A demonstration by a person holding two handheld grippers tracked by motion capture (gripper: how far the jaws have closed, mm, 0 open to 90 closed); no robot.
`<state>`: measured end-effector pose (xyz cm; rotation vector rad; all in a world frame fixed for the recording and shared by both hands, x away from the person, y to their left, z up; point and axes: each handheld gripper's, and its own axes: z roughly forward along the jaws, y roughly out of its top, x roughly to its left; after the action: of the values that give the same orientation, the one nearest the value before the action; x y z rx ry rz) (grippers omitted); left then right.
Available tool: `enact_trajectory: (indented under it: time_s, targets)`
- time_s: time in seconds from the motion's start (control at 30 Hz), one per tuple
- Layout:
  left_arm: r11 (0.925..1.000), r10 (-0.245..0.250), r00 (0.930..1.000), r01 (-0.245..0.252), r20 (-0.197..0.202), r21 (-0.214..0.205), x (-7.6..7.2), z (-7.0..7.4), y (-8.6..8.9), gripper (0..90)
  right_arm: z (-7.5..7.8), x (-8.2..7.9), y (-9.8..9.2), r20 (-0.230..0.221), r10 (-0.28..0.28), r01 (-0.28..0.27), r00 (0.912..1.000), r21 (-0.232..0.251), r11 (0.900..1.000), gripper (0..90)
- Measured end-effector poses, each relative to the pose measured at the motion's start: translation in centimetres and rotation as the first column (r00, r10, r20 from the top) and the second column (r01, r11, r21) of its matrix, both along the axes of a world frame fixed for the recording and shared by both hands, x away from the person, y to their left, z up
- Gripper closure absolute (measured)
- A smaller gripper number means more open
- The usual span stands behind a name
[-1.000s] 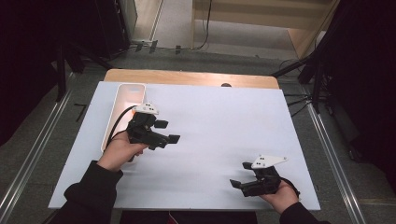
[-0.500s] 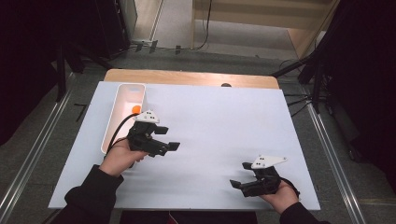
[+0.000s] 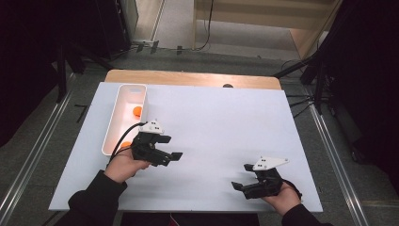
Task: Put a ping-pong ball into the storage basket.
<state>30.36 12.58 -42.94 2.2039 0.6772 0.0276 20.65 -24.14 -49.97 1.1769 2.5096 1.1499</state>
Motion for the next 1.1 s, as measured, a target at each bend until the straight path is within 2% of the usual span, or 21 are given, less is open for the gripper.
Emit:
enact_trajectory:
  time_s: [0.23,0.37,0.63,0.97,1.1]
  targets:
    - [0.9985,-0.048,0.9985,0.047,0.027,0.027,-1.0,-1.0,-0.1,22.1,0.0,0.0,0.0,0.0,0.001,-0.001,1.0,-0.001,1.0,15.0]
    - [0.9979,-0.063,0.9973,0.062,0.037,0.017,-1.4,-1.3,0.1,22.1,0.0,0.0,0.0,0.001,0.0,0.0,1.0,-0.002,1.0,15.0]
    - [0.9978,-0.066,0.9971,0.065,0.037,0.012,-2.0,-1.9,0.8,22.1,0.0,0.0,0.1,-0.002,-0.003,0.003,1.0,0.001,1.0,15.0]
    - [0.9982,-0.057,0.9977,0.058,0.036,-0.019,-2.7,-2.7,2.0,22.2,-0.1,0.0,0.0,-0.001,-0.002,0.002,1.0,-0.002,1.0,14.9]
    - [0.9978,-0.066,0.9975,0.066,0.025,-0.005,-3.0,-3.1,2.4,22.2,-0.1,0.0,0.0,-0.001,-0.002,0.002,1.0,-0.002,1.0,14.9]
